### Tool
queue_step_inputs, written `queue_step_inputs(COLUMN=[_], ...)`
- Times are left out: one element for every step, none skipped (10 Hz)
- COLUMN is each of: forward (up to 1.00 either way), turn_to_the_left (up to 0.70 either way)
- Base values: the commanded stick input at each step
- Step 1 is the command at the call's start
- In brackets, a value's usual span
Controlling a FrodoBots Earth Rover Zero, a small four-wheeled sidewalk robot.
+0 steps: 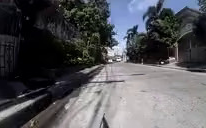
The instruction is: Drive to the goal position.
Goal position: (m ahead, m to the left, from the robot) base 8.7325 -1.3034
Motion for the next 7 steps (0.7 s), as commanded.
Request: queue_step_inputs(forward=[0.64,0.69,0.39,0.00,0.00,0.00,0.00], turn_to_the_left=[0.00,0.00,0.00,0.00,0.00,0.00,0.00])
